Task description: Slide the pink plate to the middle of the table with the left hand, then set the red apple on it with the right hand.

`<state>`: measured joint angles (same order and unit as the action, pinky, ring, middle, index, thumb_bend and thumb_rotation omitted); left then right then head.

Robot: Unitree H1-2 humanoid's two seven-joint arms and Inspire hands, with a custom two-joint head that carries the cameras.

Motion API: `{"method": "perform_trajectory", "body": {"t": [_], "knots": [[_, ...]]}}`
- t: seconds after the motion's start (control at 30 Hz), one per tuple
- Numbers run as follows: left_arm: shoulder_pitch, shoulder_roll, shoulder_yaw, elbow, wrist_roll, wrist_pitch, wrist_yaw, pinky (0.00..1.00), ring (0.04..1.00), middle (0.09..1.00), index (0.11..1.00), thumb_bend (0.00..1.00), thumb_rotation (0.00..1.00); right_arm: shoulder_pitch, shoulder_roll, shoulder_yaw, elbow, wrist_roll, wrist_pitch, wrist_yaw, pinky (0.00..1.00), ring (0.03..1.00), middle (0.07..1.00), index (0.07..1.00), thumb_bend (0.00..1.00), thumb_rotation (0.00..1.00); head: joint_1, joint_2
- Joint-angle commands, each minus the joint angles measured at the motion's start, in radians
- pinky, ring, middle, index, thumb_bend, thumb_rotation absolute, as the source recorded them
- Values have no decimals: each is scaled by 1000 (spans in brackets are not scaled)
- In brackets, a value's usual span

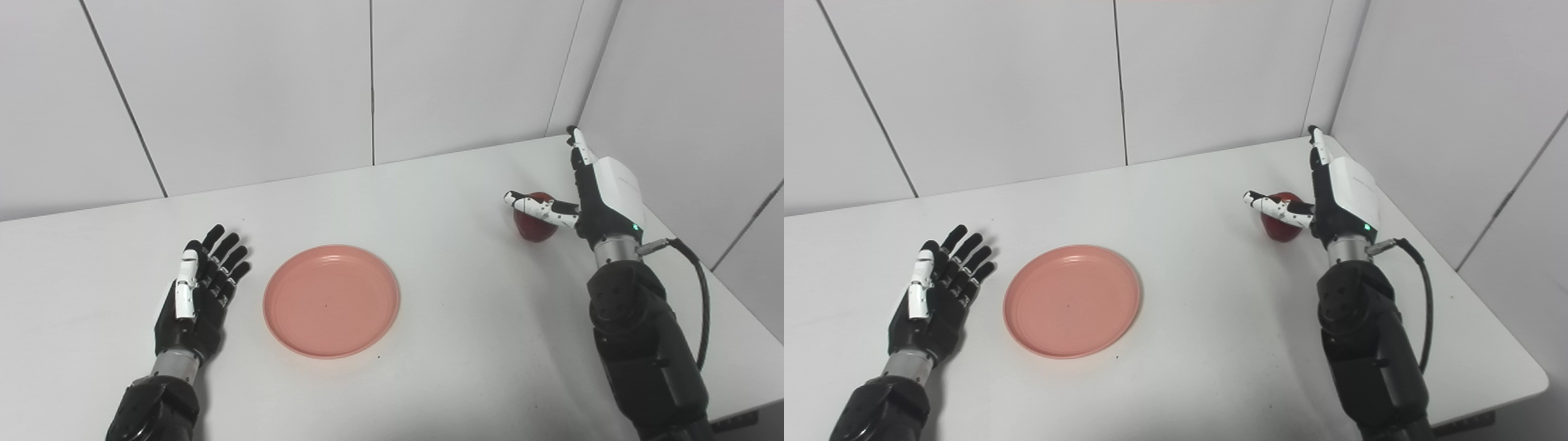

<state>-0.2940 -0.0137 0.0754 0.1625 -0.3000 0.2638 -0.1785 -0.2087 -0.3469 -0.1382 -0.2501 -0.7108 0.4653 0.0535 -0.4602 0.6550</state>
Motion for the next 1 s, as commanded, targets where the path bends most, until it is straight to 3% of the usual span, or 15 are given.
{"method": "perform_trajectory", "body": {"t": [0.0, 0.27, 0.67, 0.97], "knots": [[10, 11, -1, 22, -2, 27, 1, 914, 906, 915, 903, 375, 1000, -46, -12, 6, 2, 9, -20, -26, 700, 855, 929, 980, 1000, 568, 1, 0], [14, 10, -2, 15, -2, 27, -1, 914, 903, 911, 897, 376, 1000, -56, -16, 40, 32, 24, -13, -25, 717, 866, 935, 975, 1000, 568, 2, 1], [17, 9, -4, 11, 2, 29, 2, 915, 906, 914, 899, 377, 1000, -78, -20, 37, 92, 37, -3, -28, 753, 891, 953, 990, 1000, 548, 7, 6], [19, 11, -5, 8, 1, 33, 2, 914, 905, 915, 901, 374, 1000, -73, -43, 24, 114, 55, -38, -73, 734, 879, 951, 997, 1000, 571, 9, 7]]}}
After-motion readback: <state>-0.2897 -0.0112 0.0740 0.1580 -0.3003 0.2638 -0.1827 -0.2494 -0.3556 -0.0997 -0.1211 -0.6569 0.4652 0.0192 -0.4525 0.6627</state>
